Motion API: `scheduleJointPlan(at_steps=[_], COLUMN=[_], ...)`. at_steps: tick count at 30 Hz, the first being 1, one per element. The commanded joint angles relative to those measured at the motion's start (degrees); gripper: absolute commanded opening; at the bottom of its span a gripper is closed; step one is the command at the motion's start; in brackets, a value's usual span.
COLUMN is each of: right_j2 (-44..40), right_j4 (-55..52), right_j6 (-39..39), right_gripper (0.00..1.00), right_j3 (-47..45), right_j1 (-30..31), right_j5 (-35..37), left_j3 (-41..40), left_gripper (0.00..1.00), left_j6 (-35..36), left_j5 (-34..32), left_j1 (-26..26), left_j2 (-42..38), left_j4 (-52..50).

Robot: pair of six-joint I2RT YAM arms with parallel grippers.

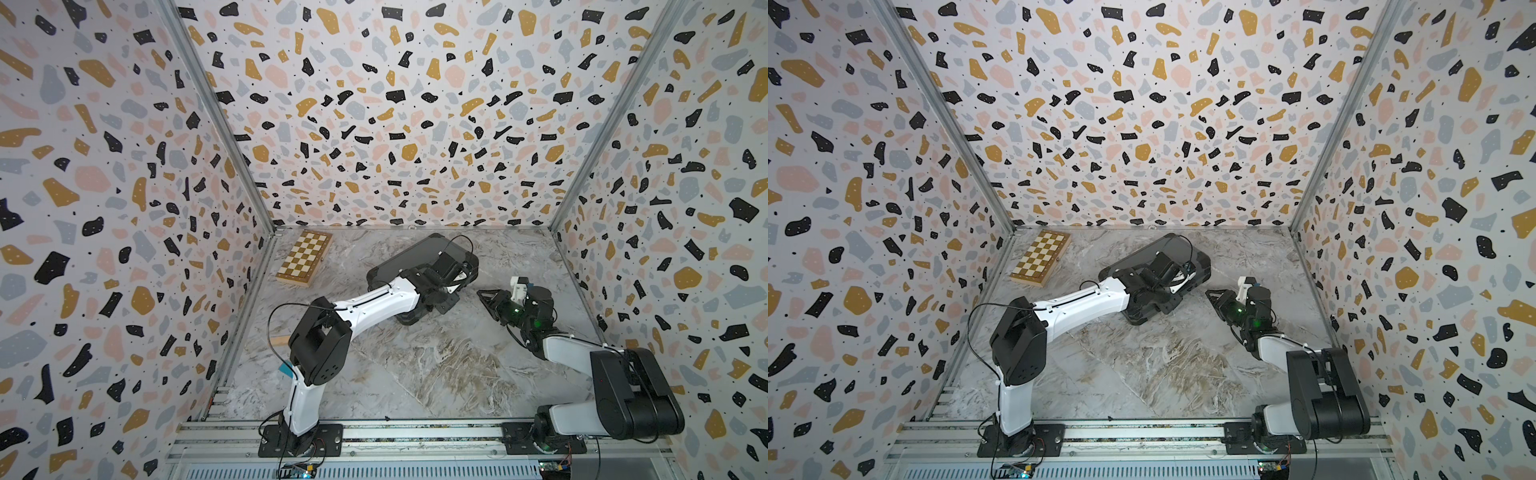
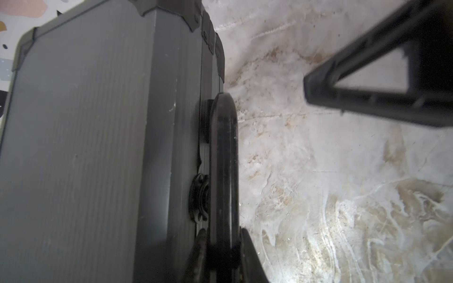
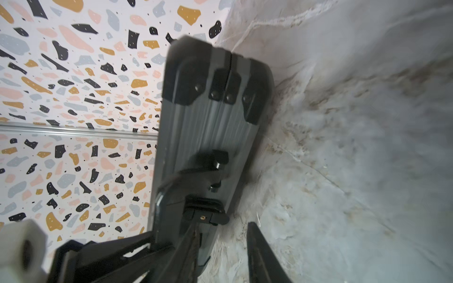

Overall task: Open the poker set cases
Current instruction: Pick up the poker set case from the center of the board, then open the fastener on the poker set case.

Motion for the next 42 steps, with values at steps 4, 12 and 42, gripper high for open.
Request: scheduleJointPlan(at_steps=[4,12,42], right_j2=[6.8,13.7,18.7], right_j4=[18.2,27.8,34.4], right_j6=[8.5,13.7,19.9], right_gripper=[0.36,0.36,0.45], right_j3=[-0.2,1.0,3.0], right_j1=[2.7,6.4,14.5], right_j5=[1.4,3.1,9.2], left_j3=[5.8,5.3,5.5], left_gripper=[0.00,0.00,0.00], left_j6=[-8.8,-10.5,-12.3], left_j5=[-3.3,-4.0,-2.2], left_j1=[0.7,0.7,1.1], left_j2=[-9.7,-10.6,-9.5], left_j4=[9.7,11.2,13.6])
